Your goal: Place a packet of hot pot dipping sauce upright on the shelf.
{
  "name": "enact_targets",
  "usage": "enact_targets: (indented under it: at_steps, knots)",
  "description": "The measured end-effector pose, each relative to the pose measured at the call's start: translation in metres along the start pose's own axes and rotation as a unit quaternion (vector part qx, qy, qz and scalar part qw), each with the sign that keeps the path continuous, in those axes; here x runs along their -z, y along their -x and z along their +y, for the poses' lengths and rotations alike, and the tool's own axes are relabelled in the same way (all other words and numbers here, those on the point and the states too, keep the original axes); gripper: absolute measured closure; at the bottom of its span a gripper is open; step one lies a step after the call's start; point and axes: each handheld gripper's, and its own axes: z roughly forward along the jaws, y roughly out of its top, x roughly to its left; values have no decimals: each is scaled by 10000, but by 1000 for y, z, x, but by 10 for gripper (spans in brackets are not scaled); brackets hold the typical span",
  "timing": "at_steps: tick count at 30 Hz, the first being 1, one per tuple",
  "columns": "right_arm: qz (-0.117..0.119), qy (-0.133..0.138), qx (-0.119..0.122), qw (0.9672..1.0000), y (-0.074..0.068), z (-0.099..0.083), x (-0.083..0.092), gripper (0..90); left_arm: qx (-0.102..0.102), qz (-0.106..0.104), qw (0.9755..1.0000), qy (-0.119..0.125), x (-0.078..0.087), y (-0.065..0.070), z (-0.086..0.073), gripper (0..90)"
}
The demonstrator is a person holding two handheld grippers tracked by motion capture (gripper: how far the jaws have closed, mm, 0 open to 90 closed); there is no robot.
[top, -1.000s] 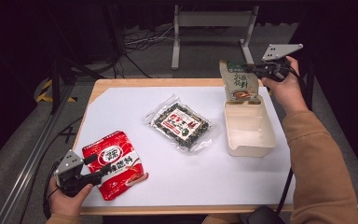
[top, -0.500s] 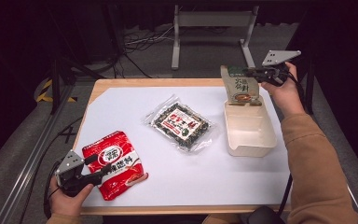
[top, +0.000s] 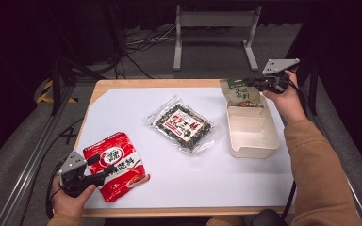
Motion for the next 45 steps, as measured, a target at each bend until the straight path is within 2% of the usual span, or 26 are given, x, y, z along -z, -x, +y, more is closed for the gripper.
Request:
enact_targets:
  at_steps: [5,10,14,19,23,26,28,31,34,35,36,39,42,45]
  knots:
    - [-49,-93,-235,9997,1,-10,4,858,-75,-104,9999,-11,-4,1,2,307]
    - [-122,-339,-436,9984,1,-19,9,860,-77,-175,9998,-11,-5,1,4,306]
    - [-225,-591,-656,9958,2,-28,13,880,-79,-182,9998,-22,-7,2,5,306]
    - [-227,-573,-715,9955,1,-31,14,872,-92,-177,9998,-25,-8,1,6,307]
    - [-287,-547,-743,9953,-1,-29,15,815,-149,-205,9997,-3,-10,0,7,308]
    - [-306,-530,-846,9945,-3,-28,16,729,-192,-194,9996,-36,-11,0,8,346]
    - [-333,-483,-854,9946,-3,-27,18,695,-281,-269,9992,14,-12,0,9,362]
    - [-401,-357,-846,9950,-6,-24,22,619,-527,-361,9979,87,-14,1,11,370]
    - [-429,-308,-866,9948,-7,-22,25,585,-551,-388,9977,89,-15,1,12,369]
    - [-438,-294,-933,9942,-8,-21,26,552,-578,-444,9973,49,-15,1,13,371]
    - [-504,-333,-936,9938,-10,-18,28,517,-613,-498,9969,-71,-14,2,16,410]
    - [-613,-315,-895,9936,-12,-14,32,483,-663,-488,9965,-144,-12,3,18,429]
    - [-691,-74,-898,9935,-16,-8,42,451,-667,-446,9965,-231,-12,1,21,392]
    - [-701,-17,-881,9936,-19,-6,48,444,-571,-416,9972,-239,-12,-1,23,343]
